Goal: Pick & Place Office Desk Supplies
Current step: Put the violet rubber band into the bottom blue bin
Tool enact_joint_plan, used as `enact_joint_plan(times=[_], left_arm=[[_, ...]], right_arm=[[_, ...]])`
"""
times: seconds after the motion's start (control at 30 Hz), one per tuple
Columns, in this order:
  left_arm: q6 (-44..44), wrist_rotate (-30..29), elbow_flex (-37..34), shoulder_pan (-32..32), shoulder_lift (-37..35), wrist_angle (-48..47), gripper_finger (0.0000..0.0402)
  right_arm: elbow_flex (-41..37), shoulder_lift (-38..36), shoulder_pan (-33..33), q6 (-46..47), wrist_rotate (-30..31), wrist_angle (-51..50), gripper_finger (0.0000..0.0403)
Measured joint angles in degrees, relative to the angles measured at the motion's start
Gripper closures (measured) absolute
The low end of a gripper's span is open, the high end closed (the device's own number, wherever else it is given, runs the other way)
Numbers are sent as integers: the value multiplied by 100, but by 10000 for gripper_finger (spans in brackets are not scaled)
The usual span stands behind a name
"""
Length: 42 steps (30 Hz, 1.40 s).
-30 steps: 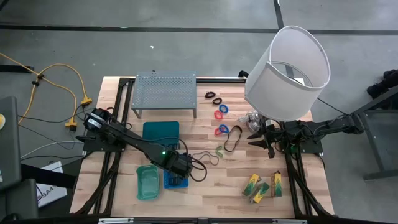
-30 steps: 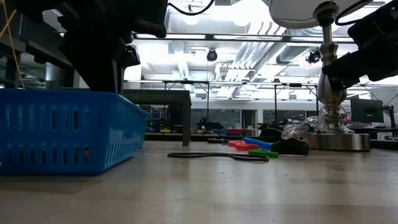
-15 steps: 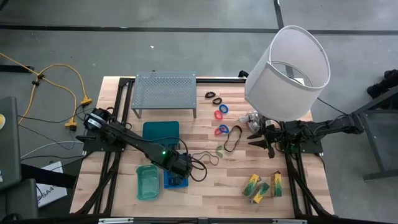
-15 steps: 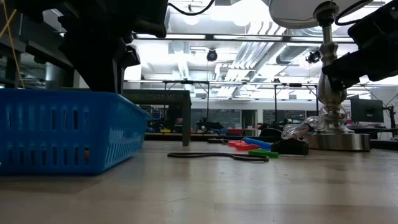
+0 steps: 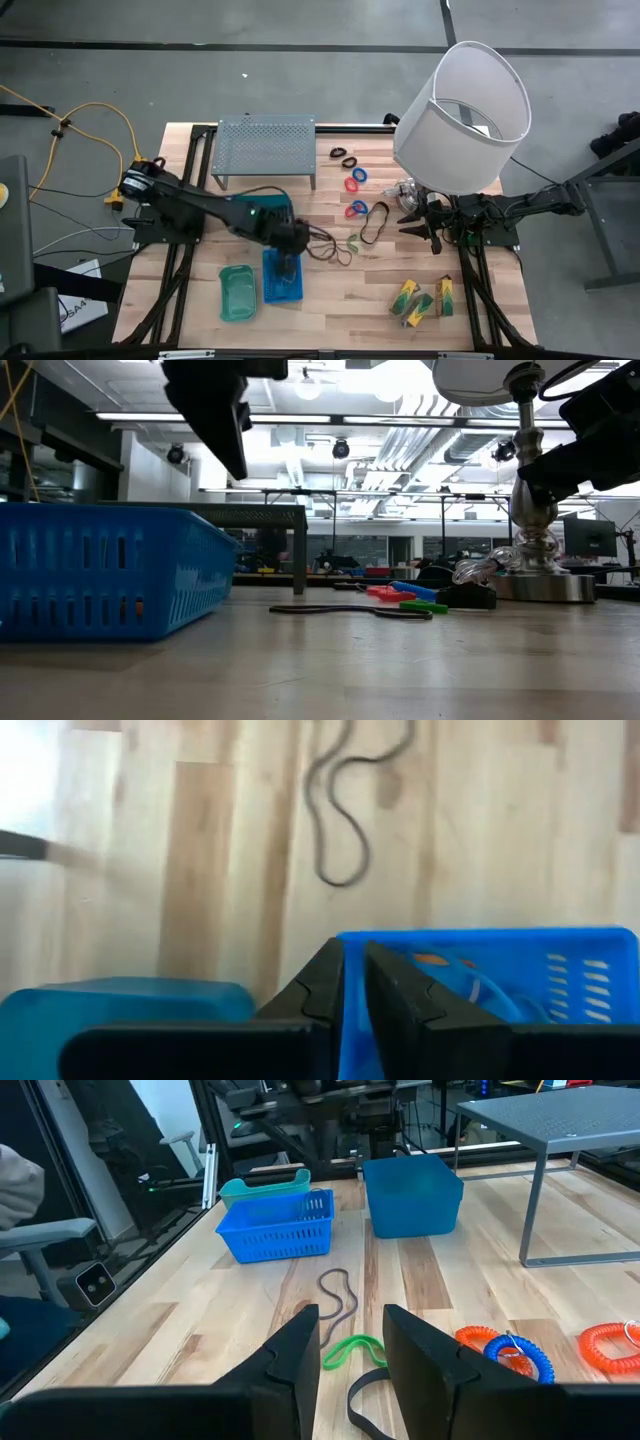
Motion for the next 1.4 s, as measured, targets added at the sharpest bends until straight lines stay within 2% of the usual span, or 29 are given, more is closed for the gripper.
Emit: enact_joint_plan(times=[0.23,0.57,0.63,0.8,0.93,1.2,1.4], left_arm=[[517,2,-2,246,49,187,366],[1975,102,-1,481,571,1638,366],[2099,378,-1,597,752,2026,366],[2460,1501,0,878,1163,3185,366],[2556,1925,-2,1053,1413,3727,366],[2567,1971,-7,1282,1537,3933,366],[2923,1710,-4,1321,1532,3956,366]], right_arm=[[0,0,2,0,0,0,302],[0,11,0,-2,0,11,302],[0,21,0,0,4,35,302],[1,48,2,-2,4,46,302],[0,74,2,-1,9,55,302],[1,103,2,-2,8,55,302],[2,103,0,-2,6,52,302]])
